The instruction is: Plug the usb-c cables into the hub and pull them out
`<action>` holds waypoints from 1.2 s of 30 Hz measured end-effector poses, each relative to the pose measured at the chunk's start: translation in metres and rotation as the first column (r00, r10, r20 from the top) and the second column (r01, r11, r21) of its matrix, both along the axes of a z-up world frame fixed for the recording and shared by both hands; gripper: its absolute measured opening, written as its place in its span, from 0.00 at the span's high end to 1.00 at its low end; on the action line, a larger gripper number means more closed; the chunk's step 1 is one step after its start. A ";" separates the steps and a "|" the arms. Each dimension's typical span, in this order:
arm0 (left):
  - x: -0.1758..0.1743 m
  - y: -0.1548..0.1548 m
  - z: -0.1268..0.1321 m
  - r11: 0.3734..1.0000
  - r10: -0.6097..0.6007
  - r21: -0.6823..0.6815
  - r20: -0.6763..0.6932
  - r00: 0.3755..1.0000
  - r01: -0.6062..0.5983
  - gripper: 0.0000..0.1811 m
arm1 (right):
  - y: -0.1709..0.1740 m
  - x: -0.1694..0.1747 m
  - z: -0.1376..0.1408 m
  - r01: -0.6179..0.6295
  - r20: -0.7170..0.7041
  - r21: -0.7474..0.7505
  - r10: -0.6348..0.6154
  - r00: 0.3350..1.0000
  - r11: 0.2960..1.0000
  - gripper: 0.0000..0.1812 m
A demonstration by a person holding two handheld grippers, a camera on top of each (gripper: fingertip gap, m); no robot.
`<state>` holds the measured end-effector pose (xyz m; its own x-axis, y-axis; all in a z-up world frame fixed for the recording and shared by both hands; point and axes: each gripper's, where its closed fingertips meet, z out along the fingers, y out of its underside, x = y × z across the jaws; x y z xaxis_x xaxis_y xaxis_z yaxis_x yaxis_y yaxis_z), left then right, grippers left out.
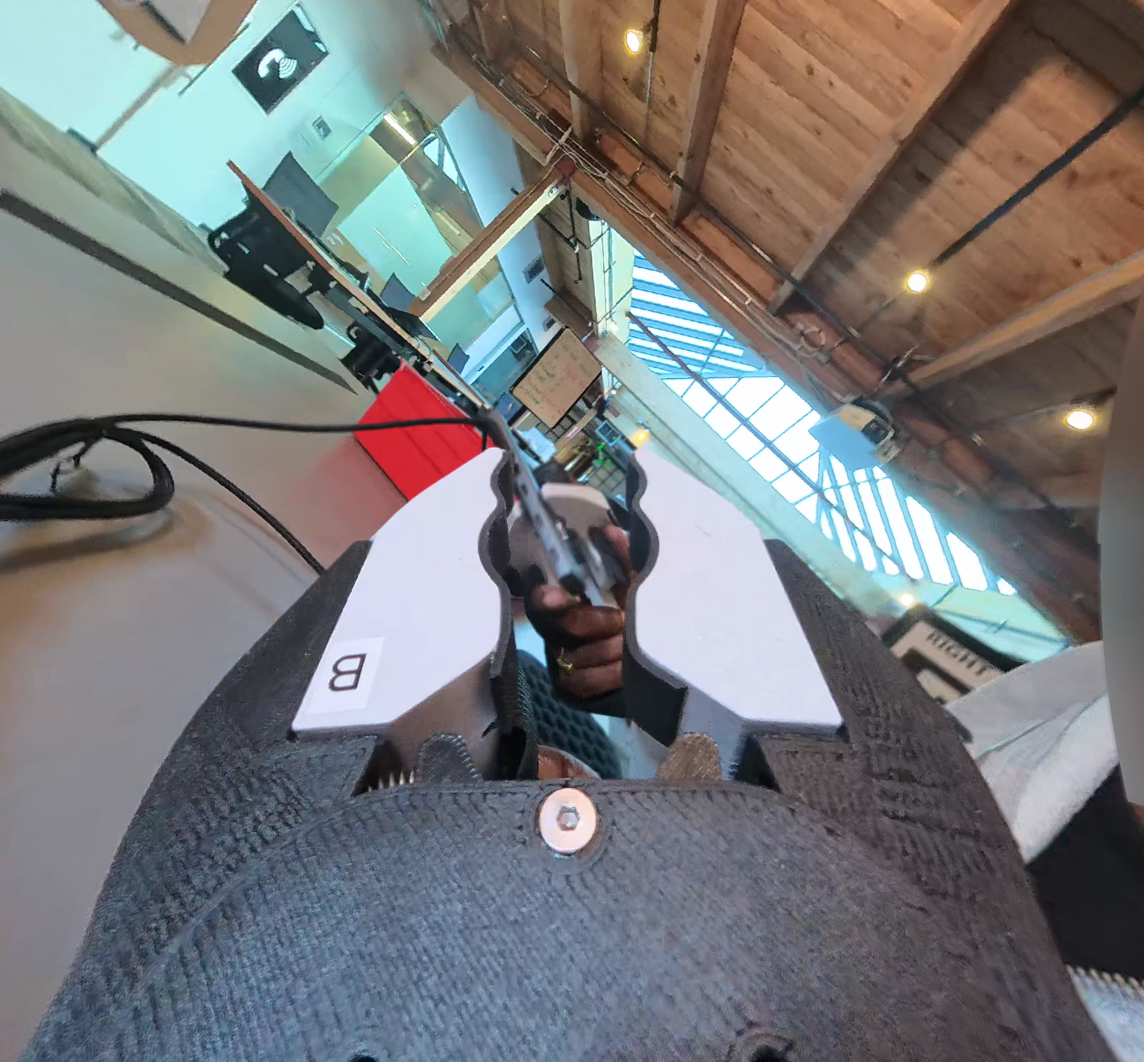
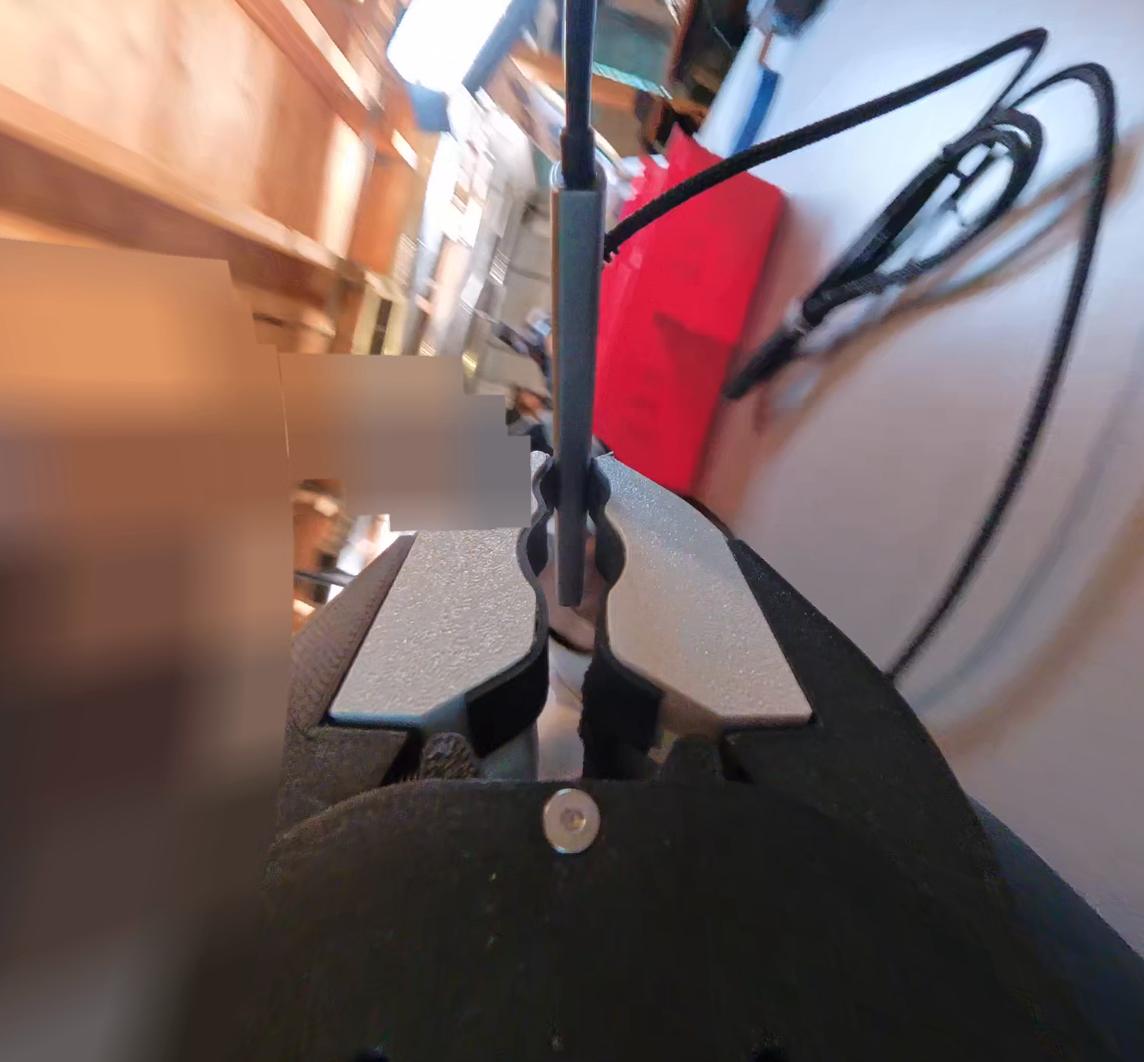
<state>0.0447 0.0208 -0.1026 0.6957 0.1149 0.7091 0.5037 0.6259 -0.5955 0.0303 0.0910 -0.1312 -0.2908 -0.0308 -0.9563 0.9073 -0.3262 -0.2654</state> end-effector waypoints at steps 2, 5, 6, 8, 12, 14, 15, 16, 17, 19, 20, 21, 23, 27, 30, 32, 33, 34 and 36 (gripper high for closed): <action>0.003 -0.001 0.004 0.998 0.022 -0.062 -0.061 0.998 -0.026 0.81 | 0.001 0.012 -0.023 -0.075 -0.046 0.208 0.087 0.995 0.975 0.95; 0.008 -0.001 0.008 0.982 0.048 -0.173 -0.156 0.987 -0.076 0.81 | 0.013 0.031 -0.056 -0.186 -0.039 0.452 0.227 0.973 0.872 0.95; 0.009 -0.001 0.008 0.974 0.054 -0.205 -0.183 0.982 -0.092 0.81 | 0.018 0.038 -0.064 -0.221 -0.019 0.505 0.266 0.964 0.835 0.95; 0.011 0.000 0.009 0.961 0.060 -0.251 -0.225 0.972 -0.118 0.81 | 0.026 0.047 -0.077 -0.274 0.022 0.570 0.319 0.948 0.775 0.94; 0.013 0.005 0.006 0.950 0.040 -0.293 -0.240 0.970 -0.111 0.81 | 0.034 0.059 -0.083 -0.341 0.069 0.599 0.377 0.923 0.724 0.93; 0.013 0.009 0.002 0.944 0.023 -0.315 -0.236 0.972 -0.099 0.81 | 0.039 0.056 -0.088 -0.307 0.050 0.662 0.368 0.928 0.683 0.89; 0.013 0.011 0.000 0.941 0.020 -0.325 -0.234 0.972 -0.098 0.81 | 0.042 0.053 -0.091 -0.284 0.032 0.698 0.368 0.929 0.657 0.88; 0.012 0.011 -0.002 0.939 0.020 -0.331 -0.234 0.972 -0.099 0.81 | 0.044 0.051 -0.092 -0.261 0.016 0.729 0.365 0.931 0.633 0.87; 0.012 0.012 -0.003 0.937 0.021 -0.335 -0.234 0.972 -0.100 0.81 | 0.047 0.047 -0.095 -0.229 -0.003 0.767 0.359 0.933 0.600 0.85; 0.011 0.012 -0.004 0.933 0.021 -0.343 -0.238 0.971 -0.104 0.81 | 0.056 0.042 -0.101 -0.160 -0.041 0.851 0.367 0.929 0.501 0.81; 0.011 0.012 -0.004 0.931 0.021 -0.350 -0.243 0.970 -0.108 0.81 | 0.059 0.041 -0.102 -0.133 -0.056 0.884 0.382 0.922 0.449 0.79; 0.012 0.012 -0.003 0.927 0.021 -0.357 -0.250 0.968 -0.112 0.81 | 0.062 0.040 -0.103 -0.105 -0.073 0.909 0.401 0.913 0.403 0.78; 0.013 0.013 -0.002 0.921 0.013 -0.371 -0.268 0.963 -0.116 0.80 | 0.067 0.038 -0.100 -0.038 -0.111 0.947 0.440 0.891 0.318 0.76; 0.022 0.023 -0.006 0.892 -0.054 -0.441 -0.315 0.948 -0.096 0.71 | 0.064 0.015 -0.056 0.298 -0.427 0.898 0.478 0.767 0.324 0.81; 0.032 0.035 -0.009 0.859 -0.121 -0.506 -0.351 0.928 -0.079 0.65 | 0.047 0.000 -0.002 0.528 -0.724 0.688 0.410 0.555 0.498 0.70; 0.040 0.037 0.000 0.865 -0.146 -0.497 -0.372 0.917 -0.064 0.62 | 0.038 -0.005 0.028 0.585 -0.852 0.513 0.291 0.436 0.628 0.62; 0.042 0.035 0.006 0.872 -0.148 -0.487 -0.372 0.916 -0.057 0.61 | 0.034 -0.009 0.041 0.599 -0.904 0.404 0.202 0.376 0.692 0.56; 0.043 0.030 0.012 0.877 -0.149 -0.478 -0.370 0.917 -0.050 0.61 | 0.032 -0.013 0.054 0.607 -0.946 0.276 0.099 0.309 0.745 0.51; 0.045 0.013 0.025 0.873 -0.148 -0.485 -0.366 0.919 -0.053 0.61 | 0.037 -0.022 0.069 0.609 -0.967 0.063 -0.103 0.234 0.790 0.48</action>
